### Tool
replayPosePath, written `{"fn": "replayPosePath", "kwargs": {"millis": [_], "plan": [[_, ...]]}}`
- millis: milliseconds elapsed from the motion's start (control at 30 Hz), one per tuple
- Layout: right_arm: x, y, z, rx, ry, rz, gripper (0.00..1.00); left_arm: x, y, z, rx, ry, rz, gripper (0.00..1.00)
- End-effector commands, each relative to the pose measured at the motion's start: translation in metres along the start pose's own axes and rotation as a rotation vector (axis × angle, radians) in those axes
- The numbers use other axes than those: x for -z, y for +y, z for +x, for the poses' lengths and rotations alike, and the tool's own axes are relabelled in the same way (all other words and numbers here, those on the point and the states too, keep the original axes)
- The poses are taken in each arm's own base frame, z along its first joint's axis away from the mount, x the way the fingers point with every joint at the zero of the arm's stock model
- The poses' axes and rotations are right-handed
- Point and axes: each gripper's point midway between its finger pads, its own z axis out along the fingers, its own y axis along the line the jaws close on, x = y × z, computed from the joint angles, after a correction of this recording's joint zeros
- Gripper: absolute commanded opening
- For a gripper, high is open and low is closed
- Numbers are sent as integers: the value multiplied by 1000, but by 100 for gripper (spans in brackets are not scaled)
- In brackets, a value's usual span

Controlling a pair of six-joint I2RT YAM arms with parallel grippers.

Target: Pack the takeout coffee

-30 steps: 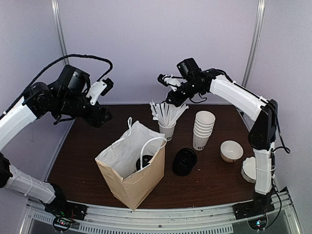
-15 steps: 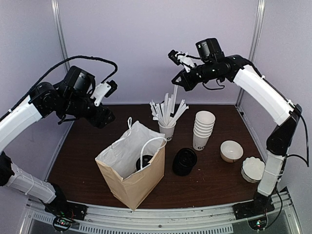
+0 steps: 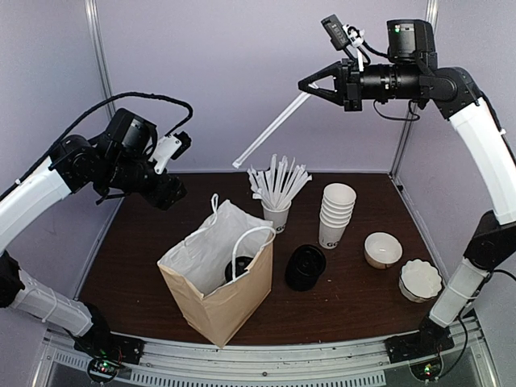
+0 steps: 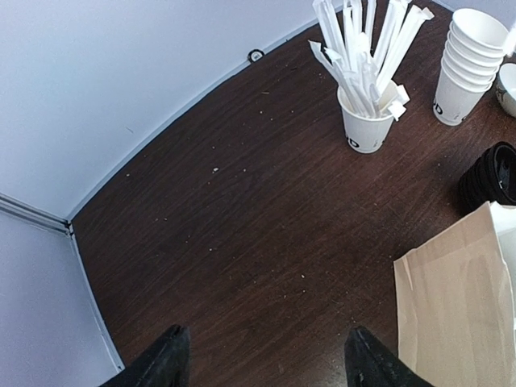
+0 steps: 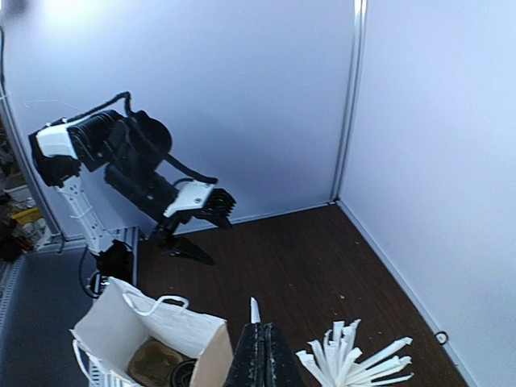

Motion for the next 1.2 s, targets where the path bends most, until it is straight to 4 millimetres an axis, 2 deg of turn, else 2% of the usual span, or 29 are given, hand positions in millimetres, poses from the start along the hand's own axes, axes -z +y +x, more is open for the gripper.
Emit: {"fn": "replayPosePath", "kwargs": {"millis": [0, 167, 467, 600, 733, 767, 800, 833, 900, 1000, 1067, 1167], "plan": [[0, 45, -6, -88, -22, -235, 0, 7, 10, -17, 12, -54, -36, 70], [3, 71, 2, -64, 12, -307, 0, 11, 19, -12, 10, -43, -70, 70], [2, 83, 55, -30, 168, -294, 0, 16, 32, -6, 13, -35, -110, 70], [-23, 111, 75, -49, 219, -385, 0, 11, 32, -3, 9, -27, -112, 70], [-70, 156, 96, -22, 294, -469, 0, 3, 32, 0, -3, -11, -112, 70], [-80, 167, 102, -10, 319, -492, 3, 2, 32, 0, -3, -7, -115, 70], [-89, 172, 106, 6, 338, -494, 13, 0, 32, 2, -6, -2, -116, 70], [-95, 172, 107, 33, 349, -486, 35, -1, 33, 3, -6, 4, -117, 71], [-96, 161, 100, 92, 344, -449, 63, -4, 35, 6, 1, 13, -115, 73], [-78, 112, 72, 137, 263, -274, 98, -8, 41, 12, 22, 19, -115, 78], [-62, 74, 64, 135, 242, -151, 100, -10, 48, 13, 17, 15, -116, 80], [-36, 28, 64, 133, 244, 11, 99, -13, 58, 14, 34, 4, -124, 81]]}}
